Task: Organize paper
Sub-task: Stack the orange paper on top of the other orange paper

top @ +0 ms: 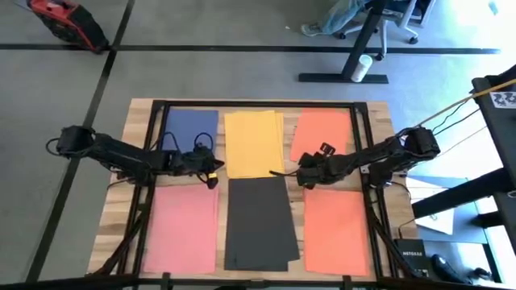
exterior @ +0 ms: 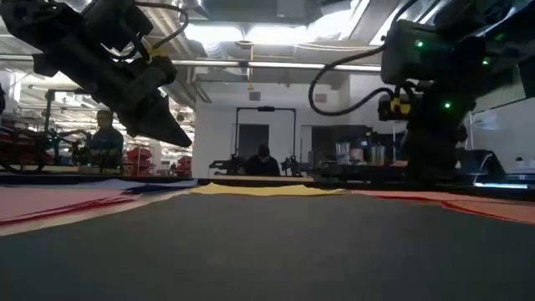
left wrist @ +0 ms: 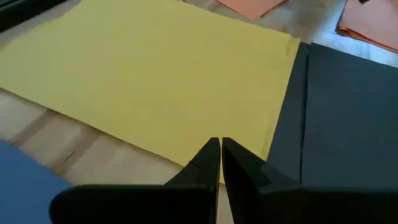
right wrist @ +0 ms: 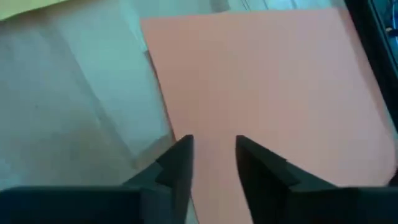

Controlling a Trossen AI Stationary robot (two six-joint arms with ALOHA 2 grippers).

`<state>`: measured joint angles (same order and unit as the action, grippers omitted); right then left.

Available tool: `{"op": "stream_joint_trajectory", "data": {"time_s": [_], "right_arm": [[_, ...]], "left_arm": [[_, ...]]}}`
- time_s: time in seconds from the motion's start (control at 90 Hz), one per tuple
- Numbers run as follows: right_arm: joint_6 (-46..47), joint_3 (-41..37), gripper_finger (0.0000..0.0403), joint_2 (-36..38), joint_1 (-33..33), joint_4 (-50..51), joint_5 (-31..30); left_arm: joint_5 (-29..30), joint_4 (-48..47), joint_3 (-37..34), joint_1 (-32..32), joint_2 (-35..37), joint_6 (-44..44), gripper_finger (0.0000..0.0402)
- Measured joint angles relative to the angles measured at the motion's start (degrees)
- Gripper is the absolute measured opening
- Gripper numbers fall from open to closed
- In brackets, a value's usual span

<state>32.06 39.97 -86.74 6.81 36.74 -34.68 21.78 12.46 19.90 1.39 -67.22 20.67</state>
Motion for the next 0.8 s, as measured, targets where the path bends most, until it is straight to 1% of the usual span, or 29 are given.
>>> {"op": "stream_joint_trajectory", "data": {"time_s": [0.1, 0.211, 0.289, 0.367, 0.444, 0.511, 0.578, 0.656, 0.744, 0.8], "right_arm": [[-2.0, -0.9, 0.0162, 0.0, -1.6, -2.7, 1.7], [-3.9, -4.0, 0.019, 0.0, -4.1, -9.6, 7.0], [-3.9, -5.9, 0.0206, 0.3, -6.1, -13.1, 8.9], [-3.8, -7.0, 0.0216, 0.5, -8.5, -14.2, 11.2], [-3.8, -7.5, 0.0213, 0.6, -11.2, -15.0, 15.4], [-3.8, -7.6, 0.0196, 0.7, -13.1, -15.5, 19.2], [-4.7, -7.7, 0.0164, 0.7, -14.2, -16.0, 21.3], [-6.6, -7.8, 0.0109, 0.7, -15.2, -17.2, 23.3], [-7.3, -7.9, 0.0032, 0.6, -15.6, -18.5, 24.9], [-7.4, -7.7, 0.0013, 0.5, -15.2, -18.7, 24.6]], "left_arm": [[0.0, 0.0, 0.0, 0.0, 0.0, 0.0, 0.0001], [0.0, 0.0, 0.0, 0.0, 0.0, 0.1, 0.0001], [0.0, 0.0, 0.0, 0.0, 0.0, 0.1, 0.0001], [0.0, -0.1, 0.0, 0.0, 0.0, 0.1, 0.0001], [0.0, 0.0, 0.0, 0.0, 0.0, 0.1, 0.0001], [0.0, 0.0, 0.0, 0.0, 0.0, 0.1, 0.0001], [0.0, 0.0, 0.0, 0.0, 0.0, 0.1, 0.0001], [0.0, 0.0, 0.0, 0.0, 0.0, 0.1, 0.0001], [0.0, 0.0, 0.0, 0.0, 0.0, 0.1, 0.0001], [0.0, 0.0, 0.0, 0.0, 0.0, 0.2, 0.0001]]}}
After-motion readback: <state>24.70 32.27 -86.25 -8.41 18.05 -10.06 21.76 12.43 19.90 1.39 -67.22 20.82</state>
